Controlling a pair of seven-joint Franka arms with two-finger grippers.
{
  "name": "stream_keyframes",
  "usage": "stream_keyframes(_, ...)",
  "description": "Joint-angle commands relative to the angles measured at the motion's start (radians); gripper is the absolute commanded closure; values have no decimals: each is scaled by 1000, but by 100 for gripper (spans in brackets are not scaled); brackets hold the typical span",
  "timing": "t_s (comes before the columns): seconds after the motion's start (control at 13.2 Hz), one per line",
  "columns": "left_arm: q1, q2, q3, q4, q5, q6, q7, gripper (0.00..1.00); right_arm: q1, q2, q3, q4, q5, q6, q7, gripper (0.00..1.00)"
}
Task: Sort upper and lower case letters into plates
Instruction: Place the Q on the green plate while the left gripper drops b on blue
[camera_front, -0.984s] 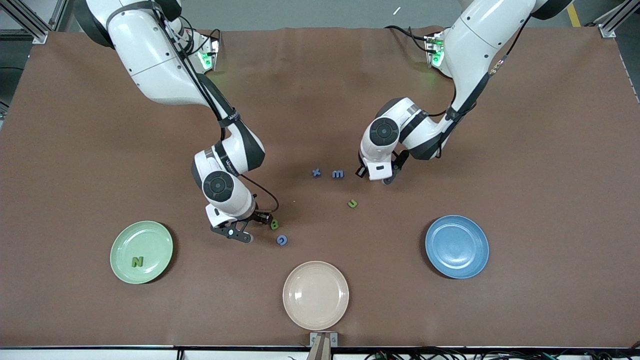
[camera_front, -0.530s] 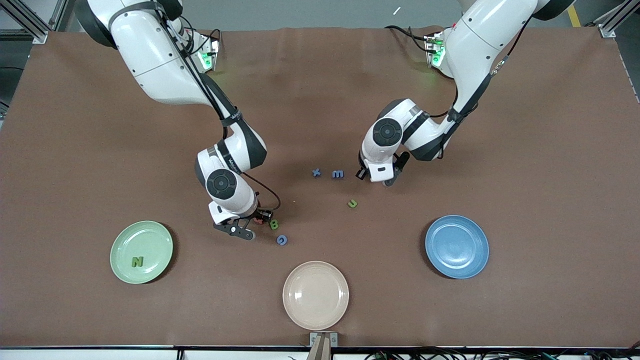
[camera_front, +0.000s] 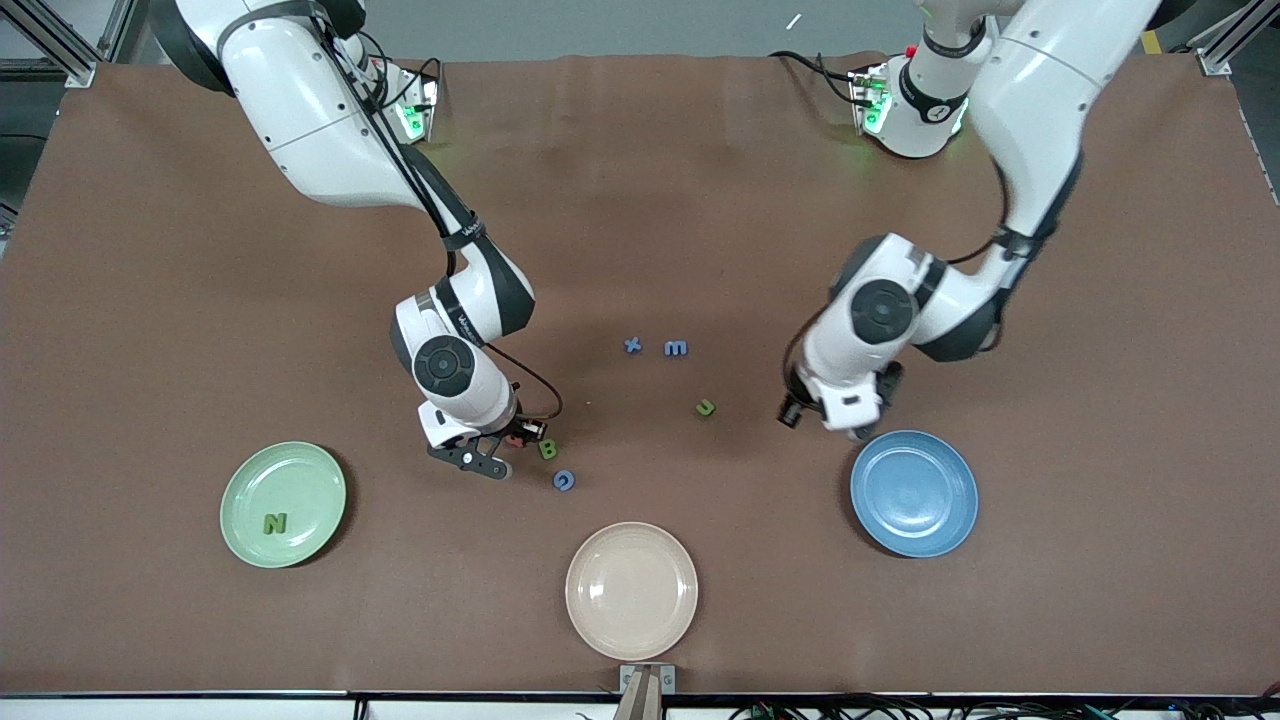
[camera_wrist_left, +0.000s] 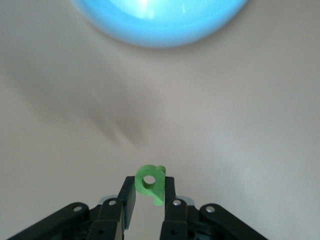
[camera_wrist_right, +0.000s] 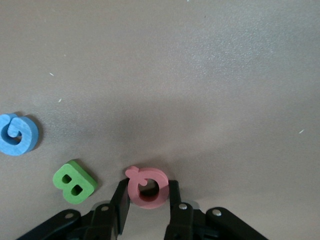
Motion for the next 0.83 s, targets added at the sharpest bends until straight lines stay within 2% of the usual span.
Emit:
stream_keyframes(0.0, 137, 12, -9, 21, 65, -12, 156, 99, -12, -44, -13, -16, 9, -6, -9, 97)
stream_keyframes(0.15, 177, 51, -4, 61, 67, -12, 240, 97, -71, -68, -19, 27, -4, -87, -99, 97)
stream_keyframes(0.3, 205, 90, 43, 80, 71, -12, 384, 83, -177, -89, -18, 58, -4, -132, -286, 97)
stream_keyframes(0.38, 205, 103, 72, 87, 81, -12, 449, 60, -235, -101, -19, 59, -4, -134, -405, 97)
stream_keyframes(0.45, 205, 109, 79, 90, 81, -12, 471, 25, -289, -103, -19, 61, -5, -134, -526, 97)
stream_keyframes(0.53, 196, 101, 77, 90, 82, -12, 468, 0, -345, -101, -19, 71, -7, -134, -652, 97)
stream_keyframes(0.61, 188, 95, 59, 89, 82, -30, 466, 0, -396, -101, -19, 75, -10, -132, -759, 96)
stream_keyframes(0.76, 103, 72, -2, 116, 76, -111, 462, 0, -476, -97, -19, 76, -22, -126, -927, 93)
